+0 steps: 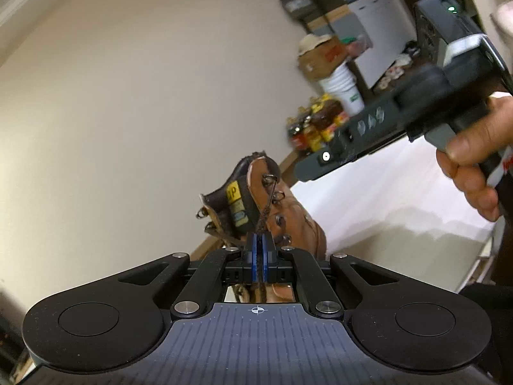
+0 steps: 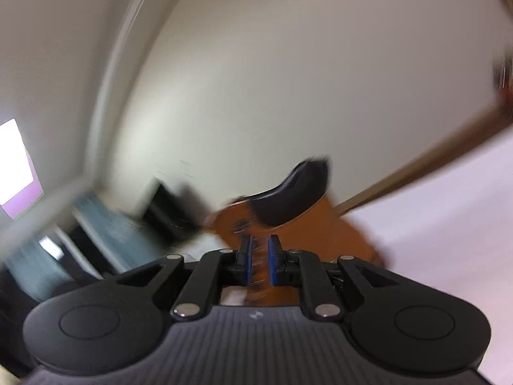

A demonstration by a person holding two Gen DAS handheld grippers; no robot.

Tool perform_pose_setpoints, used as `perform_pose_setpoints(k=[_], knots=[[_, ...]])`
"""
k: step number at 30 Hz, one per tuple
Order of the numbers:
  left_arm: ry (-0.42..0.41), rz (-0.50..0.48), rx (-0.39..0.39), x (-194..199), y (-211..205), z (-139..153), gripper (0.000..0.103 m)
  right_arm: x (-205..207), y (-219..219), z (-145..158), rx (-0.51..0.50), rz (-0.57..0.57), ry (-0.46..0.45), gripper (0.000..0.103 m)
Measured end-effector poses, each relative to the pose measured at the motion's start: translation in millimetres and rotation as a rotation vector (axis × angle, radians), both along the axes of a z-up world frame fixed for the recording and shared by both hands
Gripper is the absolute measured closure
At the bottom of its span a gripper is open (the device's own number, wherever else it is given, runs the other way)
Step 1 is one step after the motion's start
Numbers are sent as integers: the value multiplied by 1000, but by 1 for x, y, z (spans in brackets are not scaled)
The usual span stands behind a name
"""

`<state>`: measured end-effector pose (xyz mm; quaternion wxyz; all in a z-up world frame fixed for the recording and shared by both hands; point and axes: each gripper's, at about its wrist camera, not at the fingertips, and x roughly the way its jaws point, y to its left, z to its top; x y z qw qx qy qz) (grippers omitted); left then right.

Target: Lace up shoes with both hands

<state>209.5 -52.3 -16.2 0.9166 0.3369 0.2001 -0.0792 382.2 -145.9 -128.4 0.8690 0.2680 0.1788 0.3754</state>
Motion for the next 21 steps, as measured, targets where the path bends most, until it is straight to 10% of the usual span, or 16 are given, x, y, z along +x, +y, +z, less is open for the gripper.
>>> perform_pose_setpoints(k=[7, 21], knots=[[4, 63, 160, 14, -17, -18, 100, 6, 24, -1, -164, -12, -88, 90], [10, 57, 354, 15, -32, -26, 100, 4, 29, -4, -132, 41, -128, 90]])
